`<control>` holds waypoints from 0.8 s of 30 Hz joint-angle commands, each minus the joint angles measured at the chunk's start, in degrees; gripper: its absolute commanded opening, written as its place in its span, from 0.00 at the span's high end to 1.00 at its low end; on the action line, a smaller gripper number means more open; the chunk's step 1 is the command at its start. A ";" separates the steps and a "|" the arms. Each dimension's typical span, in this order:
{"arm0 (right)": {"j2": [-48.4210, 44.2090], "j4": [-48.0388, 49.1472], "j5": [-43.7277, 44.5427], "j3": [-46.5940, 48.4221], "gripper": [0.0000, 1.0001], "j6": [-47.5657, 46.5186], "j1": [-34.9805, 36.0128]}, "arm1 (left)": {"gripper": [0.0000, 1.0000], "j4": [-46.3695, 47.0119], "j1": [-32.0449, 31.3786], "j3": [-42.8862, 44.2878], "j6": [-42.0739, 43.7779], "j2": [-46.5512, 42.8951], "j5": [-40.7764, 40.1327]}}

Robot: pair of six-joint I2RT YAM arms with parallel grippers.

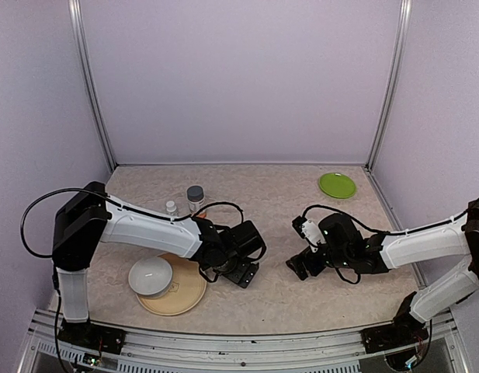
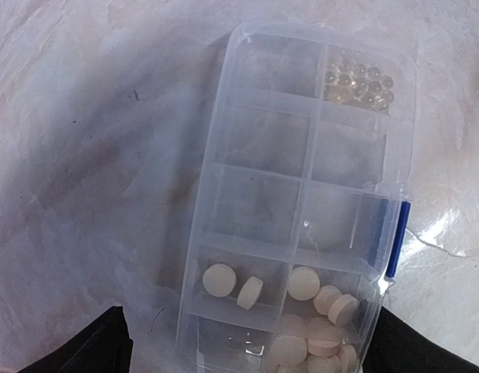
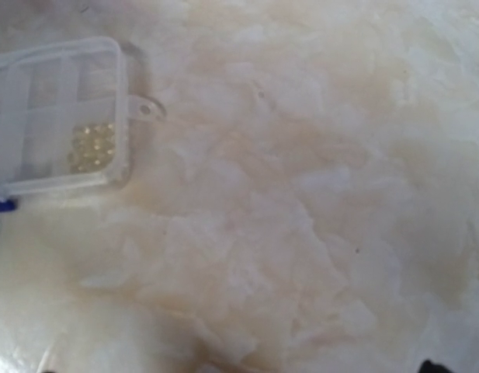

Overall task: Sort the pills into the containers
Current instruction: Adjust the pill container at the center of the board.

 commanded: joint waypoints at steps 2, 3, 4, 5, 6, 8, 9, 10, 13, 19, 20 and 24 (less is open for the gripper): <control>-0.72 1.27 0.18 -0.63 0.00 0.69 -0.53 | 0.01 -1.48 1.38 -1.90 0.25 -4.88 -2.77; -0.80 1.30 0.18 -0.64 0.00 0.71 -0.60 | 0.01 -1.40 1.74 -2.30 0.17 -5.87 -2.76; -0.82 1.29 0.18 -0.72 0.00 0.67 -0.56 | 0.01 -1.19 2.10 -2.71 0.22 -6.57 -2.51; -0.90 1.30 0.18 -0.80 0.00 0.67 -0.54 | 0.01 -1.08 2.50 -3.17 0.31 -7.41 -2.06; -0.95 1.30 0.22 -0.86 0.00 0.71 -0.53 | 0.01 -0.80 2.93 -3.60 0.38 -8.21 -1.43; -0.95 1.55 0.39 -1.06 0.00 0.80 -0.54 | 0.01 0.42 3.81 -5.11 0.73 -10.37 1.00; -0.92 1.64 0.28 -1.08 0.00 0.80 -0.53 | 0.01 1.18 4.33 -5.86 0.63 -11.39 2.23; -0.79 1.81 0.27 -1.10 0.00 0.80 -0.53 | 0.01 1.85 4.92 -6.77 0.52 -12.33 3.45; -0.41 2.12 -0.05 -0.99 0.00 0.89 -0.55 | 0.01 2.57 6.27 -8.21 0.37 -13.55 5.17; 0.05 2.02 -0.27 -0.45 0.00 0.16 -0.56 | 0.02 1.63 5.92 -7.92 1.22 -12.32 6.36; 0.04 1.92 -0.22 -0.32 0.00 0.08 -0.54 | 0.02 1.50 5.72 -7.79 1.38 -12.06 6.56; 0.06 2.00 -0.17 -0.30 0.00 0.09 -0.58 | 0.02 -0.13 5.06 -7.01 1.96 -10.35 6.18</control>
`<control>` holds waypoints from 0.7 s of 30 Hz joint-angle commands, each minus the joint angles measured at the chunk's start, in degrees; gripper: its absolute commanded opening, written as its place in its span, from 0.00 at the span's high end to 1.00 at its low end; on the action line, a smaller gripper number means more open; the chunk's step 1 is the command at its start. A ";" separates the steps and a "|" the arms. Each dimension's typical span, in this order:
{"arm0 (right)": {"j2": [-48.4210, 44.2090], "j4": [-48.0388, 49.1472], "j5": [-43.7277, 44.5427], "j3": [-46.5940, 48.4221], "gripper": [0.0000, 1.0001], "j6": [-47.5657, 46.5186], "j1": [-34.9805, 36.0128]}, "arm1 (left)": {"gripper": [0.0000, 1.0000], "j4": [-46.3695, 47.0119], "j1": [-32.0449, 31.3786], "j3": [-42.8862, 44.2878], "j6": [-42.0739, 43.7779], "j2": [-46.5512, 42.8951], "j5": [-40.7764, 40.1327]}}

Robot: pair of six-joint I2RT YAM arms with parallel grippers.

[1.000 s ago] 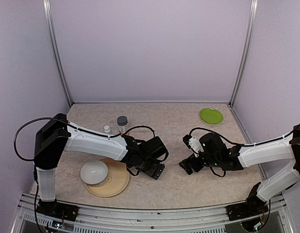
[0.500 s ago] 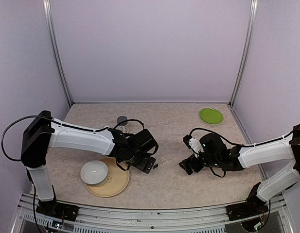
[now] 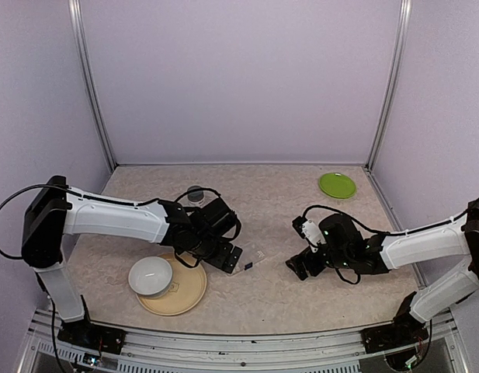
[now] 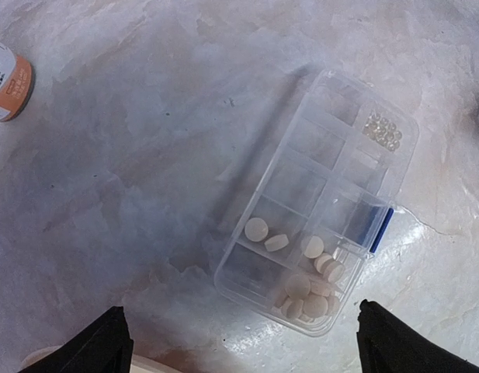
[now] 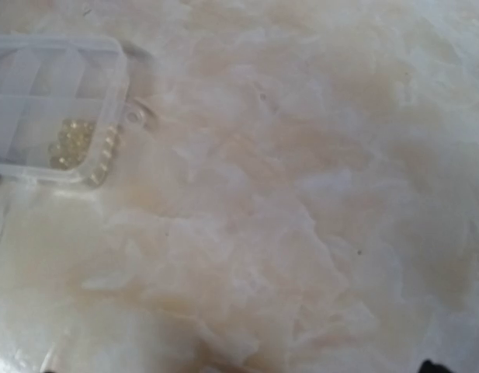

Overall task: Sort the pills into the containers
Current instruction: Adjust the pill container at the center of the board.

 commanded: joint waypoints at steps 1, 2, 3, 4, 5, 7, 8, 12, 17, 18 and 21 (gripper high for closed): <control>0.06 1.17 -0.02 0.08 0.00 -0.10 -0.54 | 0.02 -1.57 -0.83 0.73 1.40 2.31 -0.22; 0.06 1.24 -0.06 0.08 0.00 -0.01 -0.53 | 0.02 -2.15 -0.92 0.86 1.29 2.64 -1.07; 0.13 1.26 -0.08 0.06 0.00 -0.01 -0.59 | 0.03 -2.79 -0.94 1.00 1.15 2.96 -2.23; 0.16 1.35 -0.19 0.08 0.00 0.02 -0.54 | 0.04 -3.23 -0.94 1.17 1.07 3.28 -3.42; 0.22 1.30 -0.20 0.08 0.00 0.12 -0.53 | 0.04 -3.88 -0.98 1.32 0.96 3.53 -4.41; 0.15 1.22 -0.38 0.08 0.00 0.16 -0.54 | 0.05 -4.41 -0.94 1.49 0.89 3.88 -5.35; 0.08 1.13 -0.34 0.08 0.00 0.21 -0.53 | 0.06 -4.44 -0.96 1.41 0.93 3.99 -5.40; -0.20 0.92 -0.07 0.04 0.00 0.08 -0.61 | 0.08 -4.75 -1.01 1.41 1.19 4.84 -4.99; -0.21 0.62 -0.07 0.36 0.00 -0.15 -0.53 | 0.10 -4.87 -1.44 1.36 1.76 5.75 -3.35; -0.21 0.50 -0.05 0.41 0.00 -0.22 -0.55 | 0.10 -4.89 -1.54 1.40 1.98 5.89 -2.88; -0.13 0.27 -0.04 0.77 0.00 -0.45 -0.57 | 0.12 -4.87 -1.80 1.25 2.42 6.29 -1.47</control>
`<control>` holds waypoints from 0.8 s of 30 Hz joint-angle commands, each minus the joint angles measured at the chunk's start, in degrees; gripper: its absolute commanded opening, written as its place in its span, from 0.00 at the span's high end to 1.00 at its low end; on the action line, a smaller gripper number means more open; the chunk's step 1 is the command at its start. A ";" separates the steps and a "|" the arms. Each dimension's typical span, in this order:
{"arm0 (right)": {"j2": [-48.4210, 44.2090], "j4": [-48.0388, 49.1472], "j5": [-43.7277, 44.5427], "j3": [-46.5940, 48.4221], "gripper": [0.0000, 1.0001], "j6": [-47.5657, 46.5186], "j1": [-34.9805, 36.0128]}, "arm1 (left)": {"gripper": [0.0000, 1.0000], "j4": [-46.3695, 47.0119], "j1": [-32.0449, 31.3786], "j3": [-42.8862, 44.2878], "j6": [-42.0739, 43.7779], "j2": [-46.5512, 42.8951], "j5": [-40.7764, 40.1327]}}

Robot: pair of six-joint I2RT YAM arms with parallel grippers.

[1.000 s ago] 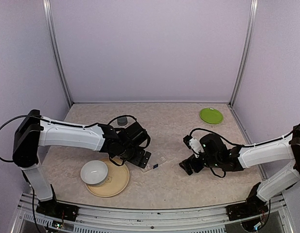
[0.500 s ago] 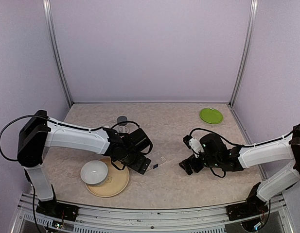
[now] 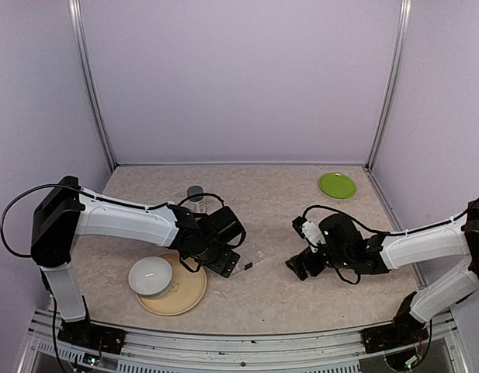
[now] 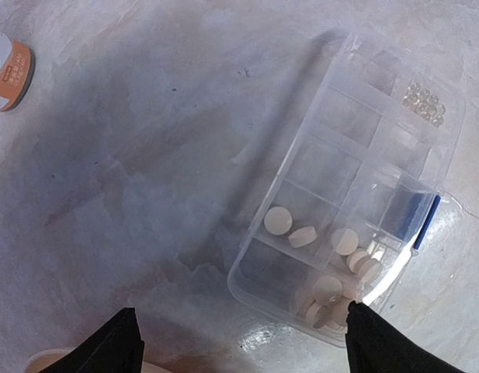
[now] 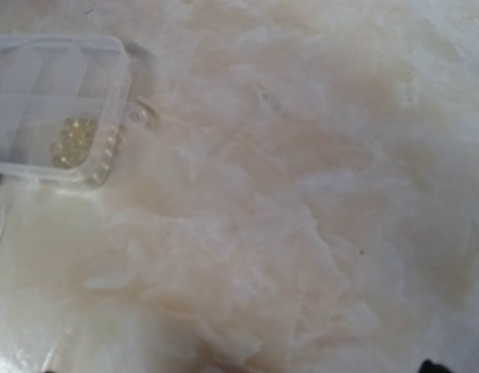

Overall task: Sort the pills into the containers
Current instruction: Adjust the pill container at the center of the board.

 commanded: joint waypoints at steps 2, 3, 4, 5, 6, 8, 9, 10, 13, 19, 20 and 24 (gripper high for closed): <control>-0.14 0.21 0.17 0.91 0.00 -0.50 -0.59 | 0.12 -2.48 -0.77 0.12 1.42 2.47 2.16; -0.14 0.09 0.15 0.92 0.00 -0.51 -0.58 | 0.12 -2.55 -0.77 0.16 1.41 2.32 1.66; -0.14 0.08 0.19 0.95 0.00 -0.60 -0.62 | 0.12 -2.52 -0.70 0.32 1.31 2.00 1.13; -0.14 0.12 0.19 1.04 0.00 -0.68 -0.66 | 0.12 -2.44 -0.62 0.44 1.32 1.60 0.79; -0.08 0.06 0.20 1.07 0.00 -0.69 -0.63 | 0.12 -2.34 -0.41 0.85 1.44 1.27 0.70; 0.03 -0.20 0.20 1.22 0.00 -0.80 -0.63 | 0.11 -2.12 -0.22 1.97 1.99 0.50 0.57; 0.03 -0.34 0.17 1.43 0.00 -0.82 -0.62 | 0.10 -2.00 -0.24 2.65 2.37 0.15 0.45; 0.03 -0.41 0.19 1.48 0.00 -0.86 -0.66 | 0.09 -1.98 -0.28 3.30 2.62 -0.05 0.31; -0.05 -0.52 0.34 1.47 0.00 -0.95 -0.63 | 0.06 -1.90 -0.65 5.23 4.32 -0.21 -0.07; -0.25 -0.85 0.36 1.48 0.00 -1.17 -0.75 | 0.03 -1.89 -1.99 6.94 5.78 0.68 0.25; -0.31 -0.89 0.37 1.49 0.00 -1.25 -0.80 | 0.02 -2.14 -2.18 7.13 5.88 0.98 0.56; -0.24 -0.67 0.22 1.40 0.00 -1.39 -0.91 | 0.01 -3.57 -2.86 7.49 6.17 2.38 1.25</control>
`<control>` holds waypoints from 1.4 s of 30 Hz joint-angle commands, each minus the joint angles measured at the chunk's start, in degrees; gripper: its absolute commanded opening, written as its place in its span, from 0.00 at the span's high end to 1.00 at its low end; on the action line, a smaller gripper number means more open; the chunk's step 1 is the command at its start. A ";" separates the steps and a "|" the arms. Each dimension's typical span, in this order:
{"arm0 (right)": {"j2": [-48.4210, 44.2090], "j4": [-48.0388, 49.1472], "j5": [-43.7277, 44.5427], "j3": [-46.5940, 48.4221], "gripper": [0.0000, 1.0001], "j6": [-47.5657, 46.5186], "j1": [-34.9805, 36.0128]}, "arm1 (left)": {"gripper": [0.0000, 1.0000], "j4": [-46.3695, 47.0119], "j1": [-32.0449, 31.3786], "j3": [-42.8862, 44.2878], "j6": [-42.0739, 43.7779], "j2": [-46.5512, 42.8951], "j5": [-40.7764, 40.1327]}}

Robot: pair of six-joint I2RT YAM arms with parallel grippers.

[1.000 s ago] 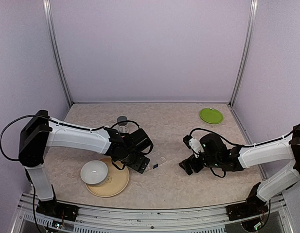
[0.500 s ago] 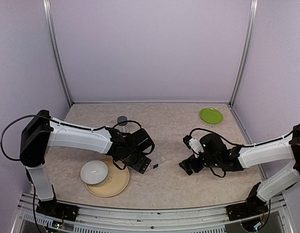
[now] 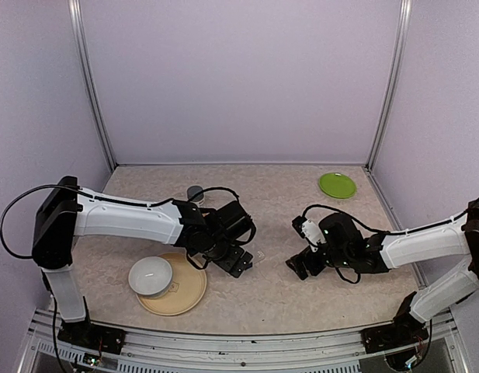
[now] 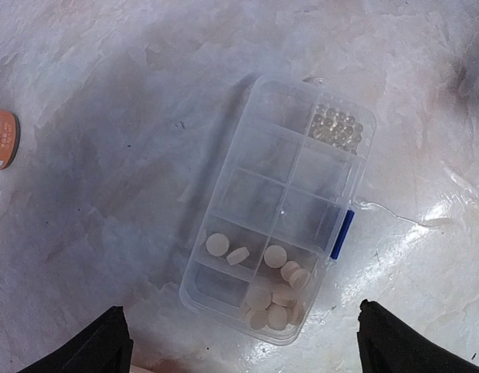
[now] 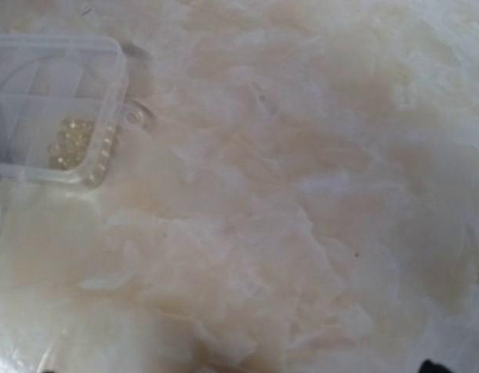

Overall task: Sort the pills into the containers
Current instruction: Adjust the pill container at the center of the board.

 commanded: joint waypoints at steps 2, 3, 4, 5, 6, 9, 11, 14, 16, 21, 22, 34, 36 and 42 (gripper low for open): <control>-0.17 0.07 0.02 0.92 0.00 -0.62 -0.82 | 0.01 -3.15 -0.96 2.06 1.18 2.84 -0.07; -0.15 0.22 -0.06 0.80 0.00 -0.61 -0.78 | 0.01 -3.76 -1.04 2.15 1.11 3.27 -0.65; -0.14 0.35 -0.19 0.69 0.00 -0.48 -0.78 | 0.01 -4.26 -1.14 2.17 1.06 3.75 -1.20; -0.08 0.48 -0.19 0.55 0.00 -0.39 -0.78 | 0.01 -4.58 -1.17 2.25 0.96 4.19 -1.46; -0.06 0.55 -0.25 0.51 0.00 -0.35 -0.78 | 0.01 -4.97 -1.23 2.26 0.79 4.65 -1.84; -0.18 0.79 -0.32 0.12 0.00 -0.09 -0.85 | 0.01 -5.86 -1.32 2.32 0.25 5.38 -4.25; -0.20 1.00 -0.37 -0.20 0.00 0.07 -0.86 | 0.01 -6.74 -1.33 2.58 -0.29 5.85 -6.81; -0.14 1.10 -0.56 -0.32 0.00 0.24 -0.87 | 0.01 -7.15 -1.24 2.78 -0.43 6.47 -9.69; -0.08 1.18 -0.56 -0.31 0.00 0.32 -0.86 | 0.01 -7.07 -1.09 3.07 -0.36 7.03 -11.06; -0.05 1.26 -0.58 -0.42 0.00 0.45 -0.86 | 0.01 -3.64 0.20 2.37 2.76 7.66 -9.82; -0.05 1.17 -0.54 -0.44 0.00 0.45 -0.86 | 0.01 -2.70 0.72 2.13 3.58 7.66 -8.96; -0.23 1.17 -0.49 -0.66 0.00 0.70 -0.90 | 0.02 1.16 5.88 4.11 9.40 8.95 -9.45; -0.16 1.17 -0.45 -0.71 0.00 0.71 -0.90 | 0.02 1.66 6.13 4.81 10.03 9.29 -9.02; -0.23 1.22 -0.30 -0.76 0.00 0.71 -0.87 | 0.02 2.25 5.76 7.50 9.79 11.10 -7.39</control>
